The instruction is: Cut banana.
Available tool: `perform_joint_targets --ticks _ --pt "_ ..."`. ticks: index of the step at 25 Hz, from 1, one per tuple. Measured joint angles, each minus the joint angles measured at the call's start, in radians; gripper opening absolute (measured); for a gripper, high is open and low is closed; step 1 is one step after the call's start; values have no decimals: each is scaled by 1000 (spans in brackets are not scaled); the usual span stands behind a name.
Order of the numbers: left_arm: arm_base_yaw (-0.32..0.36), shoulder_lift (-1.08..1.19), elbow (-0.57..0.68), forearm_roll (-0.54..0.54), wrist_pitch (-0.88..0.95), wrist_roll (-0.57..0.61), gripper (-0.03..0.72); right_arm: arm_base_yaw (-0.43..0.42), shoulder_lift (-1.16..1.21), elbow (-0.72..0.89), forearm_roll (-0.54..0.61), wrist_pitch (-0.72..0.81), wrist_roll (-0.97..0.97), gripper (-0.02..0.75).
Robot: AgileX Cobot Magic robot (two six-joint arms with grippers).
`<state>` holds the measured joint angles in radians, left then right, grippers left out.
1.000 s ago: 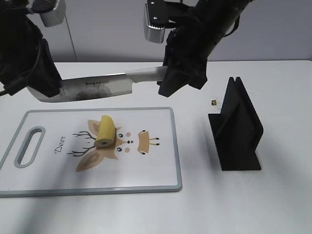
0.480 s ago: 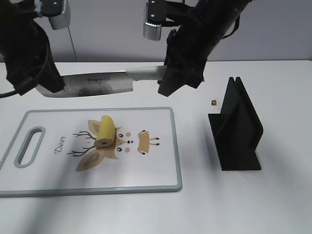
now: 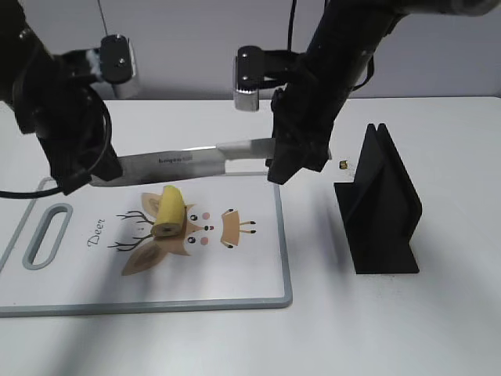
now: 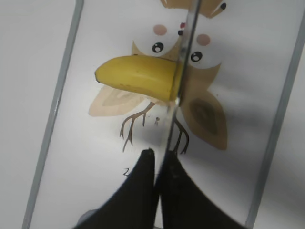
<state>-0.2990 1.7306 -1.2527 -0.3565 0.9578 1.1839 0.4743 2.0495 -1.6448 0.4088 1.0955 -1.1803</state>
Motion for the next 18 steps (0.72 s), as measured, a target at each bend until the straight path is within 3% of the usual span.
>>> perform_joint_targets --ticks 4,18 --pt "-5 3 63 -1 -71 -2 0 8 12 60 -14 -62 4 172" --pt "-7 69 72 -17 -122 -2 0 10 17 124 -34 -176 3 174"
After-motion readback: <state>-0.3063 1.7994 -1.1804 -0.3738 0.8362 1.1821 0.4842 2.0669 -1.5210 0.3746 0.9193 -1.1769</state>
